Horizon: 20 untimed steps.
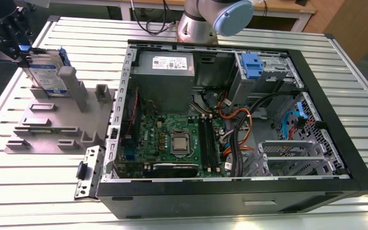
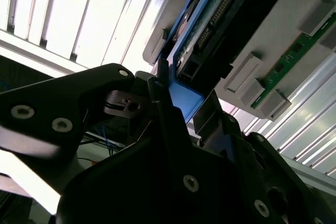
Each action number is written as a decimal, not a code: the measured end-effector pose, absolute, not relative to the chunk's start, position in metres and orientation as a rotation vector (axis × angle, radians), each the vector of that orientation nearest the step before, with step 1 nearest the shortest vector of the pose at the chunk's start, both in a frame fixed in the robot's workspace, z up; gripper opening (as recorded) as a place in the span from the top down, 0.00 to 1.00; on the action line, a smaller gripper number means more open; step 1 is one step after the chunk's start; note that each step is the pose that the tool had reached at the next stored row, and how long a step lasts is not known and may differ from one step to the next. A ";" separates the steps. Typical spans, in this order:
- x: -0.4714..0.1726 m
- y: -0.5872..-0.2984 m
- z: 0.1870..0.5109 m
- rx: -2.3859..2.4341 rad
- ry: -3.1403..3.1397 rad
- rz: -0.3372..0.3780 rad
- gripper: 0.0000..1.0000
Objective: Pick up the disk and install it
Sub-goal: 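Pick up the disk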
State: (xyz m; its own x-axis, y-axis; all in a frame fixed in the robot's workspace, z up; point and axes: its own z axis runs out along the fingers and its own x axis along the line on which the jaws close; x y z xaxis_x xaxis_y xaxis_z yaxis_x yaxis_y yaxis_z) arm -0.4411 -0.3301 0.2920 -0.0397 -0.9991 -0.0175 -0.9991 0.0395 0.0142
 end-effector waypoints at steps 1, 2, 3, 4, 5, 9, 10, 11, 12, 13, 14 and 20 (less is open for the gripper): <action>-0.442 -0.330 0.292 -2.175 2.263 0.035 0.56; -0.442 -0.330 0.292 -2.175 2.263 0.035 0.56; -0.442 -0.330 0.292 -2.175 2.263 0.034 0.56; -0.442 -0.330 0.292 -2.175 2.263 0.034 0.56; -0.442 -0.330 0.292 -2.175 2.262 0.034 0.56; -0.442 -0.330 0.292 -2.175 2.263 0.034 0.63; -0.442 -0.330 0.292 -2.175 2.263 0.034 0.63; -0.442 -0.330 0.292 -2.175 2.263 0.034 0.64; -0.442 -0.330 0.291 -2.175 2.263 0.034 0.64; -0.442 -0.330 0.292 -2.175 2.263 0.034 0.64; -0.442 -0.330 0.291 -2.175 2.263 0.034 0.64; -0.442 -0.330 0.291 -2.175 2.263 0.034 0.64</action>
